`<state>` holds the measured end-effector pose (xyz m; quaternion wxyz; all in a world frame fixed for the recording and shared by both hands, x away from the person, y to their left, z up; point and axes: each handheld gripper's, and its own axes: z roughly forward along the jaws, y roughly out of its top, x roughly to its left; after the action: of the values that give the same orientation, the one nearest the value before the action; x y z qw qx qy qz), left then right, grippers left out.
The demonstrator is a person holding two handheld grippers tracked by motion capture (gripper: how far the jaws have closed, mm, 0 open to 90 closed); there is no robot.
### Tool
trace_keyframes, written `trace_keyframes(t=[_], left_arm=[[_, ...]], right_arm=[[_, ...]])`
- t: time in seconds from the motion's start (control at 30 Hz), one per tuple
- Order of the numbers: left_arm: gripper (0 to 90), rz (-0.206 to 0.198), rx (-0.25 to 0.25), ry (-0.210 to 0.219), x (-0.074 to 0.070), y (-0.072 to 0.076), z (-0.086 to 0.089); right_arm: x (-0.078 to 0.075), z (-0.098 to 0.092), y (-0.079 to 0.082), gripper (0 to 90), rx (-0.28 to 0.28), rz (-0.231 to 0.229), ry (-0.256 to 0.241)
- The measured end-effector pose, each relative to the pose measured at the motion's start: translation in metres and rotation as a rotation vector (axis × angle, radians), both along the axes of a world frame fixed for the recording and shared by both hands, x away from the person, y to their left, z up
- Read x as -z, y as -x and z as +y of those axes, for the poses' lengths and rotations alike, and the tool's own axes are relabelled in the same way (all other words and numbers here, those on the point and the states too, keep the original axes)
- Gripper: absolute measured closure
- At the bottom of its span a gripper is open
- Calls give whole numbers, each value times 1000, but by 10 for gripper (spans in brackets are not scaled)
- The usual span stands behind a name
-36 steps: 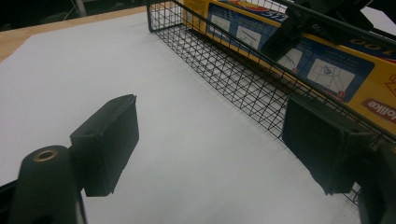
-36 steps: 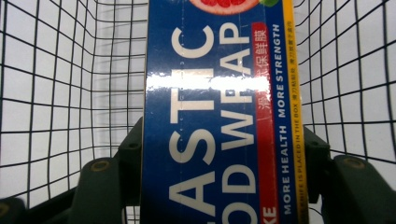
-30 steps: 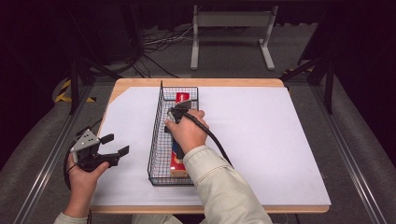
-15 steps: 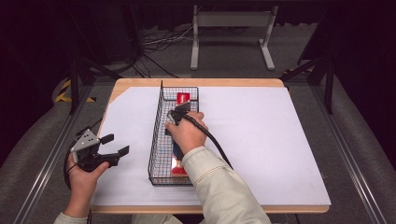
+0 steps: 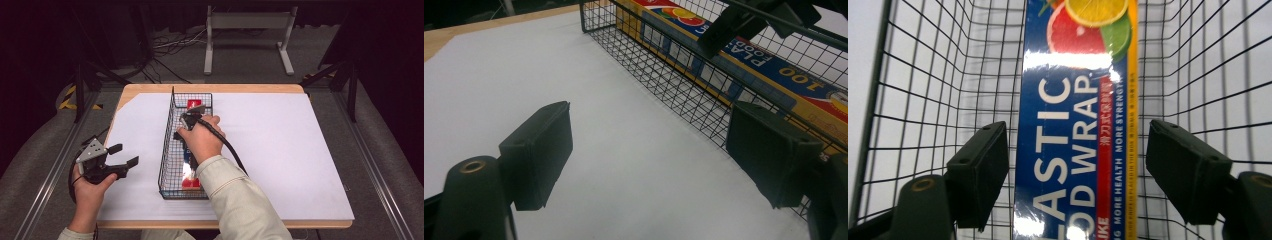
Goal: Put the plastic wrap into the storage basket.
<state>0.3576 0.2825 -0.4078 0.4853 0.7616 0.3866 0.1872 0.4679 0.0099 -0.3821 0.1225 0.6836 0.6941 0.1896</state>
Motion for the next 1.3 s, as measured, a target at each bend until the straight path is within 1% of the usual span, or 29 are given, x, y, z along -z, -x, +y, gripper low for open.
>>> trace_keyframes(t=[0.07, 0.17, 0.27, 0.3, 0.37, 0.43, 0.5, 0.57, 0.6, 0.63, 0.67, 0.7, 0.73, 0.8, 0.87, 0.9, 0.93, 0.97, 1.0, 1.03, 1.1, 1.17, 1.3], left_arm=[[196, 2, -2, 2, 0, 0, 0], [195, 0, -2, -4, 0, 0, 0], [195, 0, -5, 2, 0, 1, 1], [195, 0, -6, 3, 0, 1, 1], [195, 1, -6, 3, 0, 0, 1], [195, 0, -4, 3, 0, 0, 0], [195, 0, -2, 2, 0, 0, -1], [195, -1, 2, -7, 0, 0, -1], [196, 0, 1, -8, 0, 0, 0], [196, 1, -3, 0, 1, 0, 0], [196, 0, -6, 4, 0, 0, 1], [196, -2, -6, 4, 0, 1, 2], [196, -1, -7, 4, 0, 1, 2], [196, -3, -6, 7, 0, 1, 1], [196, -3, -6, 6, 0, 1, 1], [196, 1, -5, 5, 0, 1, 0], [196, -1, -3, 5, 0, 0, 0], [195, -3, -2, -1, 1, 0, 0], [196, 1, -1, -1, 1, -1, 0], [195, 3, -1, 1, 1, -1, 0], [196, 3, -1, 3, 1, -1, 0], [196, 4, -2, 4, 1, -1, 0], [196, 4, -1, 5, 2, -1, 1]], right_arm=[[-5, -2, 1, 245, -12, -29, -6], [-11, -5, 3, 226, -36, -51, -27], [-15, -6, 6, 226, -55, -83, -16], [-18, -6, 7, 222, -74, -96, -16], [-21, -8, 10, 214, -90, -119, -16], [-22, -10, 12, 214, -115, -138, -4], [-25, -12, 14, 214, -141, -178, -9], [-28, -15, 16, 214, -184, -230, -6], [-29, -16, 16, 214, -202, -245, -9], [-30, -17, 16, 214, -226, -266, -22], [-32, -19, 17, 213, -245, -305, -37], [-33, -21, 18, 216, -249, -327, -42], [-34, -23, 18, 214, -269, -354, -39], [-35, -28, 18, 218, -273, -383, -44], [-37, -33, 19, 221, -298, -429, -46], [-37, -33, 19, 221, -298, -429, -46], [-39, -36, 20, 229, -307, -454, -51], [-40, -39, 22, 229, -331, -476, -56], [-41, -40, 23, 229, -337, -482, -70], [-42, -43, 23, 230, -356, -480, -76], [-44, -46, 24, 248, -369, -470, -78], [-47, -50, 25, 250, -401, -476, -72], [-53, -55, 27, 248, -430, -474, -85]])
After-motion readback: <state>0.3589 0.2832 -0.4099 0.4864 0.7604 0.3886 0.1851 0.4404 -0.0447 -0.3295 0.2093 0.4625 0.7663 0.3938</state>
